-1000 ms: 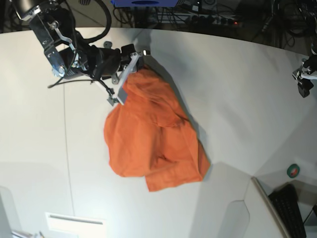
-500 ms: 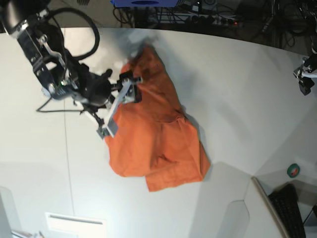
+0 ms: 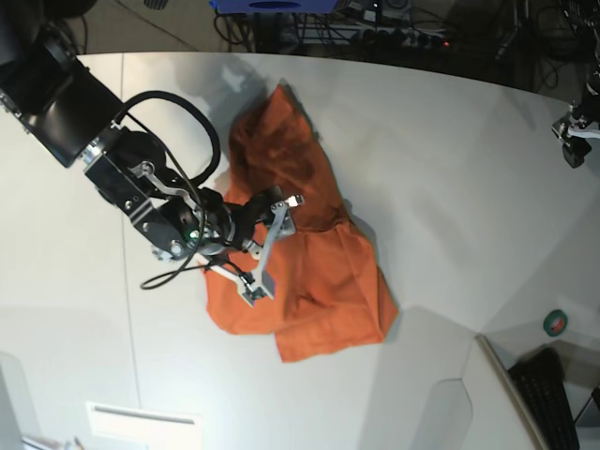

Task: Layout the t-shirt on the table in an organized manner, then fold the t-shirt properly
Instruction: 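Lift the shirt with the right gripper and drag it to spread it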

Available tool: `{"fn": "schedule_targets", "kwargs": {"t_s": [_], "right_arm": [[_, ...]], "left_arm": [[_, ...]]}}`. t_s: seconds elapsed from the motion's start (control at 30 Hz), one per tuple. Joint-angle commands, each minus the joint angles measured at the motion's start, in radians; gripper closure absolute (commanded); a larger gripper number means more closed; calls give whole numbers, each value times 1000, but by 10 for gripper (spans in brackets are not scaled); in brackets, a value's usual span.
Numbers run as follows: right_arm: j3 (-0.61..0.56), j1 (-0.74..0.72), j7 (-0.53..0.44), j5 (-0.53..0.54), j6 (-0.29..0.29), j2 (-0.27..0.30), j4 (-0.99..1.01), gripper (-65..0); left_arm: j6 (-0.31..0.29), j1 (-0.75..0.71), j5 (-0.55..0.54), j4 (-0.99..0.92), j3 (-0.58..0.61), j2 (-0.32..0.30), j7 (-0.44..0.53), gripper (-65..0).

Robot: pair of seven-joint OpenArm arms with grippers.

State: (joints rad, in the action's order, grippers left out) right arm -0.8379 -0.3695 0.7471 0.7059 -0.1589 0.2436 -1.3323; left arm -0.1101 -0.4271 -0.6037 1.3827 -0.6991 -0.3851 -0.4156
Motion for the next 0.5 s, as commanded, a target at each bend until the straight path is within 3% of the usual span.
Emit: {"fn": "schedule_targets", "kwargs": {"t_s": [0.0, 0.27, 0.47], "right_arm": [[-5, -38, -30, -2, 0, -10, 15, -396], [-30, -10, -62, -2, 0, -11, 23, -393], [-30, 34, -60, -2, 0, 6, -49, -224]], "left_arm": [[-6, -2, -5, 14, -11, -21, 24, -541], [-6, -3, -5, 16, -11, -22, 24, -541], [-6, 0, -5, 17, -6, -22, 24, -541]]}}
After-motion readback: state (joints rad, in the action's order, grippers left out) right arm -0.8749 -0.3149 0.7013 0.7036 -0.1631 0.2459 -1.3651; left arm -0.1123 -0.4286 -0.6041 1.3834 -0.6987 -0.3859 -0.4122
